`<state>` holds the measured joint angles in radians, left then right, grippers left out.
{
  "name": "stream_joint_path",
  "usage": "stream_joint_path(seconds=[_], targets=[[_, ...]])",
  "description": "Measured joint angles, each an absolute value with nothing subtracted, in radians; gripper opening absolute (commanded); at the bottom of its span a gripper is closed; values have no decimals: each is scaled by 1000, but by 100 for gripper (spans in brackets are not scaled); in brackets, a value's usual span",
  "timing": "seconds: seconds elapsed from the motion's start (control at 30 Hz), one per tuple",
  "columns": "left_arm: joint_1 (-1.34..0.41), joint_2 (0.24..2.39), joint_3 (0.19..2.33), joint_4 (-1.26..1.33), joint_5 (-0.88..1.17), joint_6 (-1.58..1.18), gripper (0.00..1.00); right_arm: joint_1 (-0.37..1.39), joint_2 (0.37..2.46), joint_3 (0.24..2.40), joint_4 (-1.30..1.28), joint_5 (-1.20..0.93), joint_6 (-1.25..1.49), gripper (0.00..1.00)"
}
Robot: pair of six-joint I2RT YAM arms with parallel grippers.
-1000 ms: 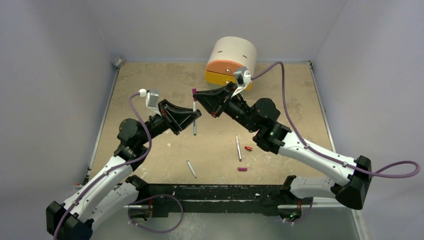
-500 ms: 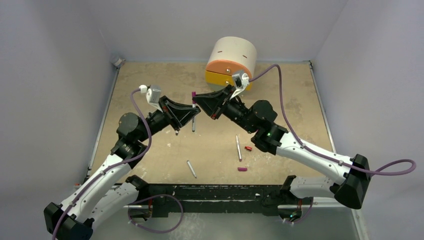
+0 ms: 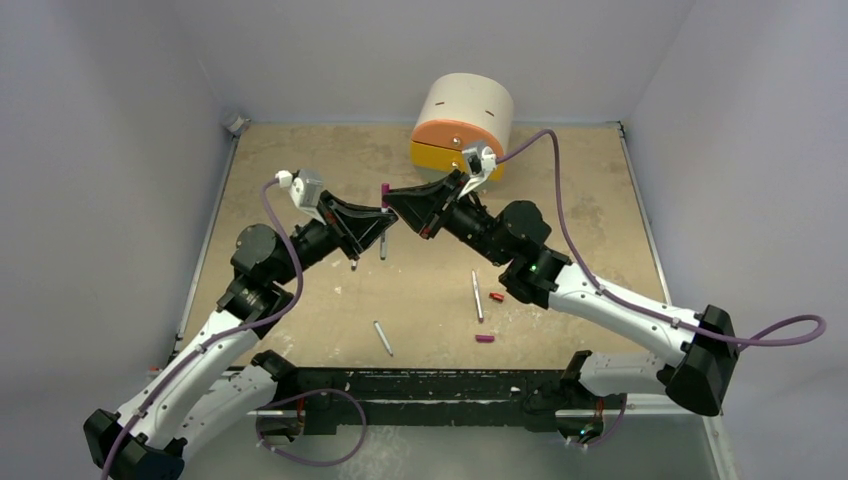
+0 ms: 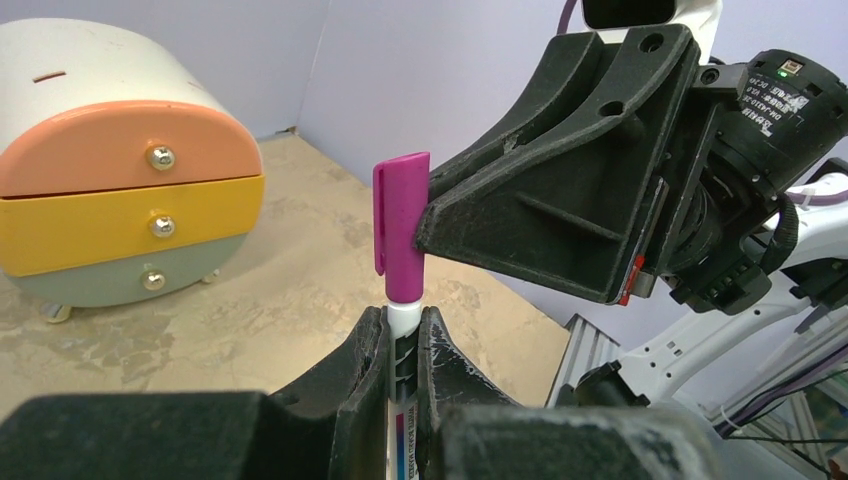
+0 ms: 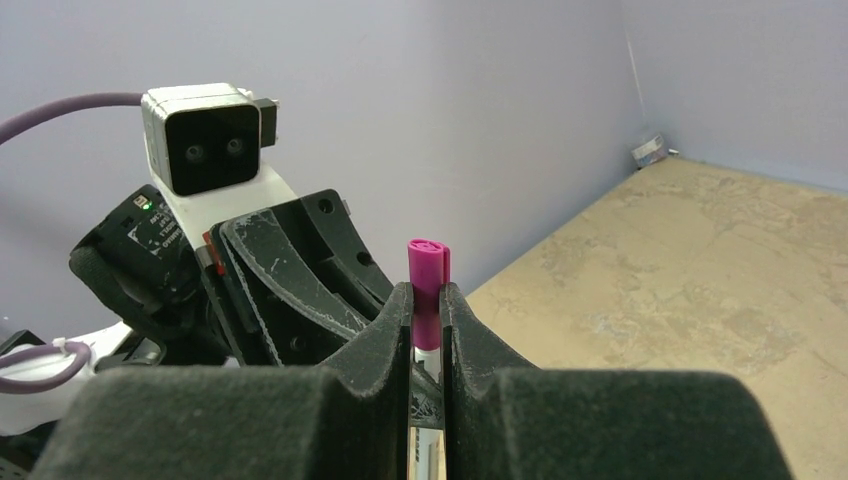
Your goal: Insert the pens into the pen caps
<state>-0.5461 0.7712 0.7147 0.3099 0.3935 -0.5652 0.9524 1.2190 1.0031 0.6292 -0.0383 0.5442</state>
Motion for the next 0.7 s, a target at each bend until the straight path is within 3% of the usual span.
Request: stream_joint_path(seconds=[0.13,0.57,0.7], targets=[[-546,771,742,248,400,-513,0,949,1220,998,632,-44,548,4],[-546,773,817,58,458,-356,0,951,1166,1001,546,-43,527,51],[-546,773,817,44,477,-347,0,951,1166,1014,516,-37,515,55]])
